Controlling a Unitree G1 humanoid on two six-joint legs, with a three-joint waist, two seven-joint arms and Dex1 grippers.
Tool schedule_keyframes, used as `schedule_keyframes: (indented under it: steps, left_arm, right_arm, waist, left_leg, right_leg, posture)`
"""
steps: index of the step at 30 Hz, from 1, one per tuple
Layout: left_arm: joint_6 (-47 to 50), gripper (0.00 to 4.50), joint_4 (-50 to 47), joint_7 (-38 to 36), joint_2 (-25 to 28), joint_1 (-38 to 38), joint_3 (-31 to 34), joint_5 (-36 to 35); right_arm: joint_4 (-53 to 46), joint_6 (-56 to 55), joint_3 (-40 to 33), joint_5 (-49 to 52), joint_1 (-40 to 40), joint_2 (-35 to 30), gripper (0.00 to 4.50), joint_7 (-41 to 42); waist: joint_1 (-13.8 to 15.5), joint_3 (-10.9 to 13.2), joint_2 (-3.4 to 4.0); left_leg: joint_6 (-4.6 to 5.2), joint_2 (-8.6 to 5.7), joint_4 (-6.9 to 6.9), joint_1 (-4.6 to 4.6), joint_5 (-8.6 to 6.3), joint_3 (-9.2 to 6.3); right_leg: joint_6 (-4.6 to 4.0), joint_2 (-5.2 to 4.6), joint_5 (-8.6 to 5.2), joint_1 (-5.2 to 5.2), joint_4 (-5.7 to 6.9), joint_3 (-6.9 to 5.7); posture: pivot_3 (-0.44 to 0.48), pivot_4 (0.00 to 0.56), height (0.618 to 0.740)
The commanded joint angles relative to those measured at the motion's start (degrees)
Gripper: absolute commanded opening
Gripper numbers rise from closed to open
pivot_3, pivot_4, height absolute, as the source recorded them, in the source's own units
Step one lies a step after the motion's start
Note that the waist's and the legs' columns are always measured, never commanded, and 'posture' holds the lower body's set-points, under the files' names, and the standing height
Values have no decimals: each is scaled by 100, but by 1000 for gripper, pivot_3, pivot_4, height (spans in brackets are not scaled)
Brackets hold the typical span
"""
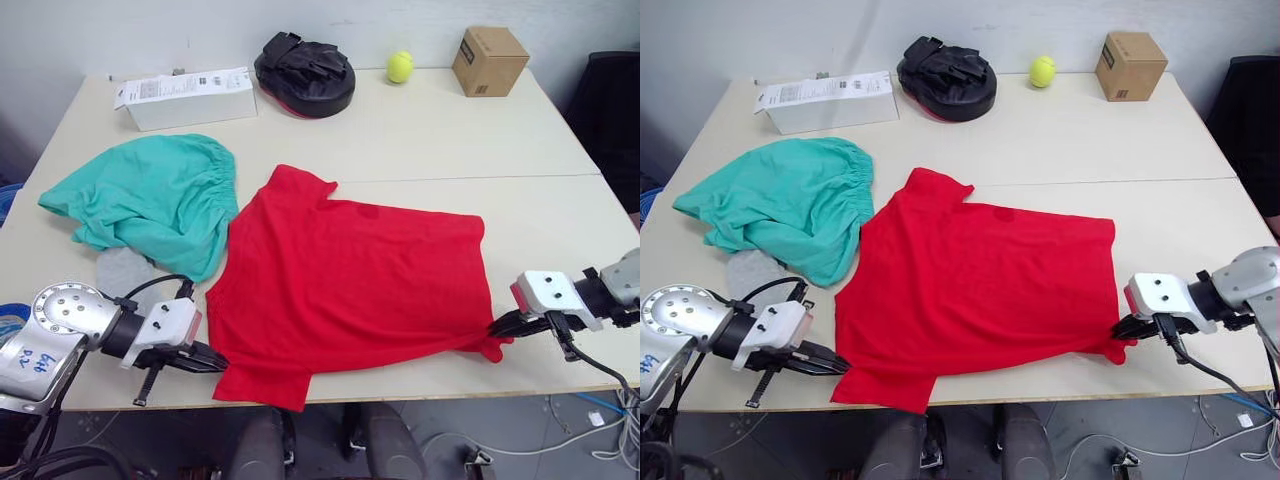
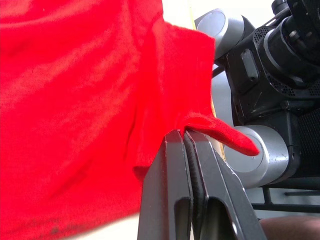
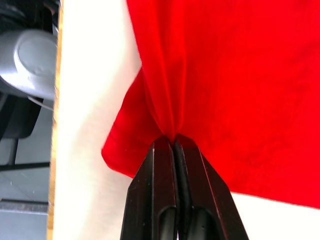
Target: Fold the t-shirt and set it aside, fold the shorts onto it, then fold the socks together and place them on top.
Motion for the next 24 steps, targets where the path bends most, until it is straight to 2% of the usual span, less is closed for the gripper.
schedule_keyframes:
  steps: [1,5,14,20,24]
  left_arm:
    - [84,0,-253,-14,109,197,17,-49]
    - [196,0,-392,-42,284,542,213,-93]
    - [651,0,-1016,-278,592,1680,961,-637]
    - [1129,0,-1142,-94,462,1924,1300,-1051]
    - [1845,0,-801,133,368,1414,1417,-1619]
  right_arm:
    - [-214,-77,15,190,231,-222,33,325]
    - [-716,27,-126,553,992,-634,33,325]
    - [-1468,204,-1022,1007,2458,-921,33,325]
    - [-1582,688,-1234,1464,2484,-1034,33,325]
    - [-1427,1394,-1021,2128,1956,-1223,33,325]
  waist:
    - [-1,0,0]
    - [2,1,2]
    - [-4,1,3]
    - [-1,2,3]
    - [-3,2,4]
  left_leg:
    - [0,0,1,0,0,0]
    - [1,1,1,0,0,-3]
    - [0,3,-3,6,-2,-8]
    - [-2,2,-3,10,-5,-12]
    - [-1,3,-2,9,-5,-12]
  right_leg:
    - [0,0,0,1,0,0]
    - [0,-1,0,1,0,0]
    - [-2,-2,-3,6,-1,1]
    - [-3,-2,-4,10,-2,1]
    - [-4,-3,-4,9,-1,1]
  posture:
    - [0,150,740]
    - [0,150,740]
    - [0,150,740]
    - [0,150,740]
    - [0,150,740]
